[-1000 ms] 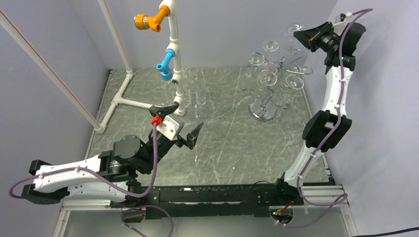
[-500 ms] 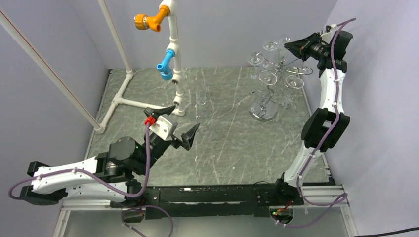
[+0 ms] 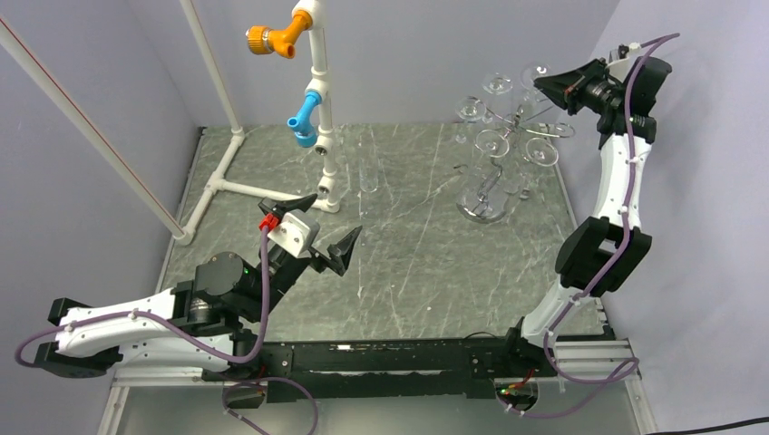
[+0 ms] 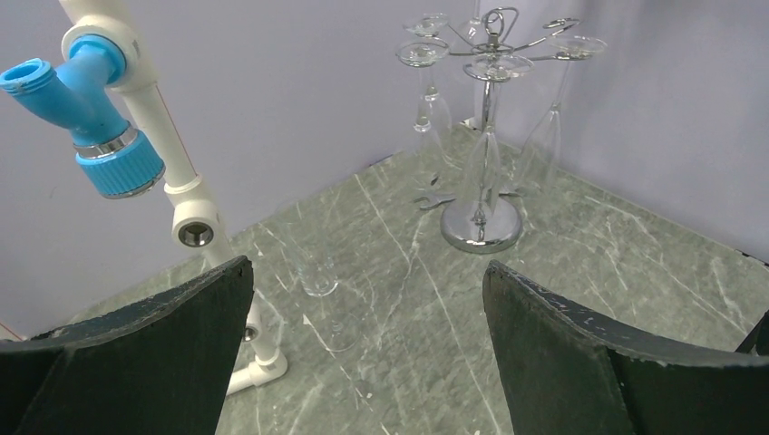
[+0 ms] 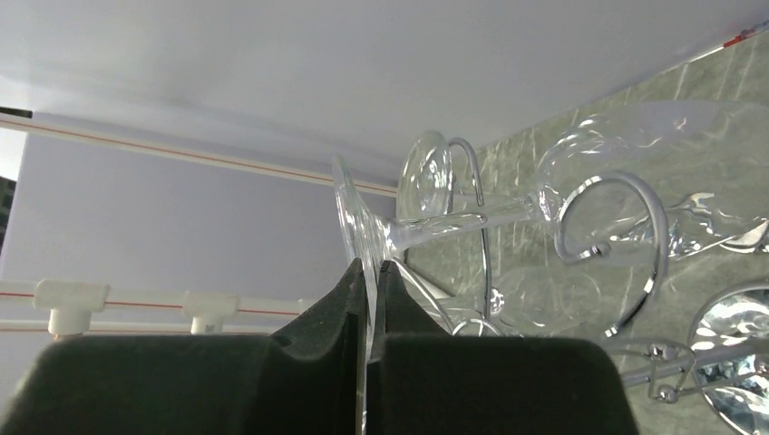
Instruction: Place the wine glass upside down on the wine glass rack
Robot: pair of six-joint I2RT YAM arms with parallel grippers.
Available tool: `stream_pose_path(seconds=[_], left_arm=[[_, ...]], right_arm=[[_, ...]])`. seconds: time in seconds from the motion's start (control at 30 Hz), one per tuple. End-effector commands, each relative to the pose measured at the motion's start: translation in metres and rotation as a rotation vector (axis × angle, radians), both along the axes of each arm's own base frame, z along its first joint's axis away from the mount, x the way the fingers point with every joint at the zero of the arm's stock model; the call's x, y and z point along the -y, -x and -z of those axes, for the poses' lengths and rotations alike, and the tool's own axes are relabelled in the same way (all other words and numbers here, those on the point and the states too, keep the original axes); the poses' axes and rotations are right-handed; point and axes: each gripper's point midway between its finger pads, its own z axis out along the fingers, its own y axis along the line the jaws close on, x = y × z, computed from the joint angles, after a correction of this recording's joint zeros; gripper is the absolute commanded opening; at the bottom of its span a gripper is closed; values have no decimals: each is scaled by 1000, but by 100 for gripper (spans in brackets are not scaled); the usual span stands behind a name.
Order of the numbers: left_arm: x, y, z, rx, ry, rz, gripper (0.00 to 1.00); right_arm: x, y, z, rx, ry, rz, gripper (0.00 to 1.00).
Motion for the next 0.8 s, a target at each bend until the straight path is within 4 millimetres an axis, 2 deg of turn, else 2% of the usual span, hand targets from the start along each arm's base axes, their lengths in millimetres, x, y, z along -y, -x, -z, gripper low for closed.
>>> stream_pose_path(seconds=[0.0, 0.23, 0.4, 0.77], left_arm=[[-5, 0, -8, -9, 61, -8, 99], [-5, 0, -8, -7, 56, -10, 99], [-6, -1, -5, -15, 57, -16, 99], [-4, -2, -5, -7, 46, -19, 99]], right_arm=[[-1, 17, -15, 35, 11, 3, 0], [3, 17, 0, -4, -12, 8, 0], [7, 20, -5, 11, 12, 21, 0], [37, 24, 5, -21, 18, 116, 0]])
